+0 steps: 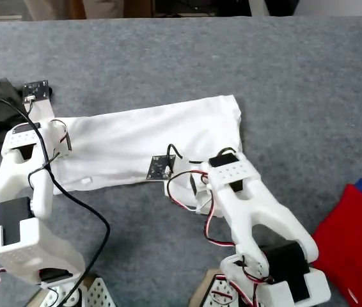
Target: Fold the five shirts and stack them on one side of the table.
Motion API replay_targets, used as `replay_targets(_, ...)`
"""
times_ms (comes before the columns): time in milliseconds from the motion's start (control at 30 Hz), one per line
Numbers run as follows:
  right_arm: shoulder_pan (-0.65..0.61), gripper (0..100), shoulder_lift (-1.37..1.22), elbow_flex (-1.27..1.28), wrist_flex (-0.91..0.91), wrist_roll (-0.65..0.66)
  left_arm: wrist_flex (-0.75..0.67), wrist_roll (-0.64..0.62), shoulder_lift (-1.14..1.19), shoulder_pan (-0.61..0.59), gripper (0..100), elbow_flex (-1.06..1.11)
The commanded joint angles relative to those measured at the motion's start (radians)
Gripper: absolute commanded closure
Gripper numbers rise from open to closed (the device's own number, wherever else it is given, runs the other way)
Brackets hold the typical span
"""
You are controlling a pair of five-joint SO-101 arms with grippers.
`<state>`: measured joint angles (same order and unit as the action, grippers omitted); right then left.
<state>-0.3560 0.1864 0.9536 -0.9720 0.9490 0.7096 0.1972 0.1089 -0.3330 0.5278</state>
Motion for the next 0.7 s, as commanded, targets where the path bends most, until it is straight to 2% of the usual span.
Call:
replay_targets(0,0.019,79.5,-0.041,-0.01,0.029,0.017,-0.017,-0.003,-0.042,-0.017,98,0.0)
replay_targets(167,0.019,87.9,-0.041,-0.01,0.029,0.031,-0.017,-0.003,-0.042,-0.018,98,0.002)
replay_targets(367,0.021,89.3,-0.041,-0.012,0.031,0.032,-0.017,-0.002,-0.042,-0.018,98,0.002)
replay_targets(467,0.024,99.5,-0.041,-0.018,0.031,0.032,-0.017,-0.002,-0.042,-0.018,98,0.002)
replay_targets(667,0.059,99.5,-0.036,-0.111,0.015,0.025,-0.021,-0.002,-0.042,-0.018,98,0.002)
